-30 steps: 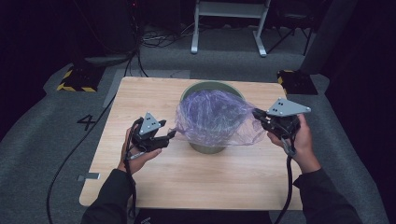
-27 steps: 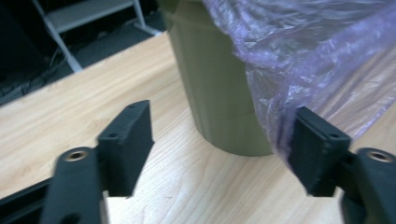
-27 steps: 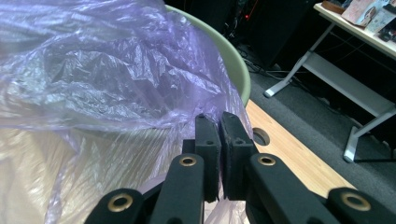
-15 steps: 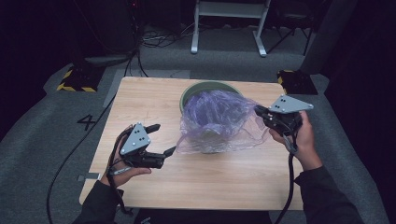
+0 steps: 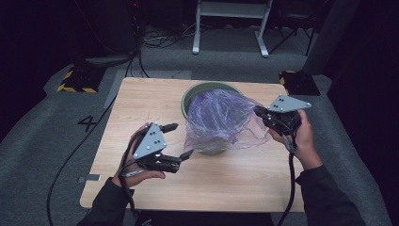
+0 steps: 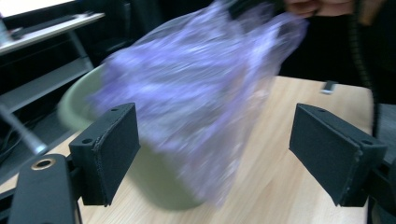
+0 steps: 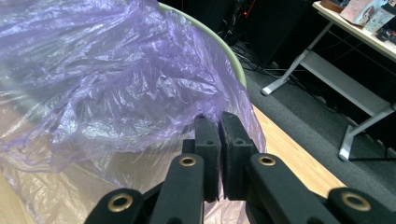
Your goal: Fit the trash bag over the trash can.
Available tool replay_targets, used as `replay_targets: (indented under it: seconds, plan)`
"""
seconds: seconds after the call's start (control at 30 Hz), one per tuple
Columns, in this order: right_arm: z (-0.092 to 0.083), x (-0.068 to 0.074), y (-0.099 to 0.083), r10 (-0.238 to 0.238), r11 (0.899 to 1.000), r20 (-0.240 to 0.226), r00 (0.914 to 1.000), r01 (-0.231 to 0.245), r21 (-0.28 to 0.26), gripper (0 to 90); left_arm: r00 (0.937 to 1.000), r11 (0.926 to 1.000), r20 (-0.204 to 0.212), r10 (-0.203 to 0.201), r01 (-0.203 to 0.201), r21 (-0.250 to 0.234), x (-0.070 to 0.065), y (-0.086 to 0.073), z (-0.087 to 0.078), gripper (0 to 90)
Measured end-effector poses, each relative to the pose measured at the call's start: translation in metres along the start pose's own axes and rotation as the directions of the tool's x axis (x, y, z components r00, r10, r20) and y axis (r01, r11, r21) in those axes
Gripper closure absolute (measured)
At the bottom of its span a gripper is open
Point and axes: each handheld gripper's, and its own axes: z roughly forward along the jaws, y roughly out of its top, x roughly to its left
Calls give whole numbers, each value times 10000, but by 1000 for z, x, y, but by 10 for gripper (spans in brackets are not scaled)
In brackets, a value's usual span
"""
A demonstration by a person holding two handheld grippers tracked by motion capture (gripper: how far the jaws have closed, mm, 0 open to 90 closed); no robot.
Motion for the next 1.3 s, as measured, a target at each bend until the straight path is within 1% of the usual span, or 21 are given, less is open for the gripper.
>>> replay_targets:
  seconds: [0.03, 0.07, 0.17, 0.2, 0.27, 0.33, 0.4, 0.5, 0.53, 0.57, 0.63, 0.7, 0.77, 0.9, 0.93, 0.97, 1.13, 1.17, 1.2, 1.23, 1.3]
  plan:
    - [1, 1, 1, -21, 10000, -34, 10000, 21, 34, 878, 9992, 9991, 16, 399, -400, 122, -6, 6, 10, 153]
    - [1, 1, 1, -51, 10000, -48, 10000, 51, 51, 878, 9986, 9986, -77, 514, -513, 130, -8, 7, 16, 153]
    - [3, 2, 2, -105, 9998, -64, 9999, 106, 140, 874, 9979, 9963, -202, 617, -604, 605, -5, 11, 34, 159]
    - [4, 2, 2, -121, 9998, -85, 9999, 122, 165, 873, 9979, 9963, -202, 617, -604, 605, -5, 11, 34, 186]
    - [4, 2, 2, -132, 9997, -95, 9999, 134, 202, 871, 9963, 9944, -513, 686, -641, 844, 3, 13, 45, 330]
    - [4, 1, 2, -151, 9997, -76, 9999, 152, 214, 871, 9948, 9930, -621, 803, -744, 915, 6, 12, 47, 474]
    - [5, -2, 1, -140, 9995, -36, 9999, 141, 269, 871, 9904, 9909, -1050, 904, -789, 1089, 19, 10, 48, 614]
    - [8, -8, -1, 14, 9995, -33, 10000, -12, 324, 871, 9913, 9967, -1268, 343, -247, 767, 35, 5, 44, 744]
    - [9, -10, -1, 116, 9995, -74, 9999, -114, 291, 871, 9913, 9967, -1268, 343, -247, 767, 35, 5, 44, 772]
    - [10, -12, -1, 142, 9996, -76, 9999, -140, 246, 866, 9908, 9984, -1340, -163, 234, 509, 46, 1, 42, 807]
    - [12, -14, -2, 165, 9996, -34, 9999, -164, 208, 860, 9890, 9982, -1440, -327, 396, 453, 53, -2, 41, 834]
    - [19, -19, -2, 234, 9993, 44, 9997, -235, 280, 860, 9852, 9952, -1430, -950, 974, 97, 66, -8, 39, 883]
    - [24, -21, -3, 252, 9992, 77, 9997, -254, 310, 860, 9825, 9938, -1527, -1068, 1100, 126, 73, -11, 38, 889]
    - [35, -27, -4, 483, 9983, 129, 9987, -487, 319, 860, 9715, 9884, -1858, -1470, 1513, 90, 86, -18, 39, 890]
    - [35, -27, -4, 483, 9983, 129, 9987, -487, 319, 860, 9715, 9884, -1858, -1470, 1513, 90, 86, -18, 39, 890]
    - [42, -29, -5, 534, 9978, 284, 9982, -545, 389, 859, 9652, 9834, -1929, -1766, 1811, 57, 94, -23, 40, 891]
    - [59, -34, -5, 559, 9969, 384, 9977, -579, 529, 852, 9465, 9717, -2300, -2266, 2359, 135, 111, -34, 46, 894]
    - [61, -35, -5, 616, 9964, 379, 9974, -636, 553, 851, 9431, 9690, -2337, -2367, 2467, 140, 114, -36, 47, 894]
    - [64, -36, -5, 745, 9957, 297, 9968, -760, 524, 848, 9431, 9690, -2337, -2367, 2467, 140, 114, -36, 47, 895]
    - [65, -37, -5, 816, 9952, 259, 9963, -828, 516, 848, 9378, 9678, -2520, -2386, 2511, 180, 118, -40, 50, 895]
    - [68, -39, -4, 826, 9952, 382, 9959, -844, 495, 845, 9330, 9653, -2607, -2483, 2609, 144, 123, -43, 53, 897]
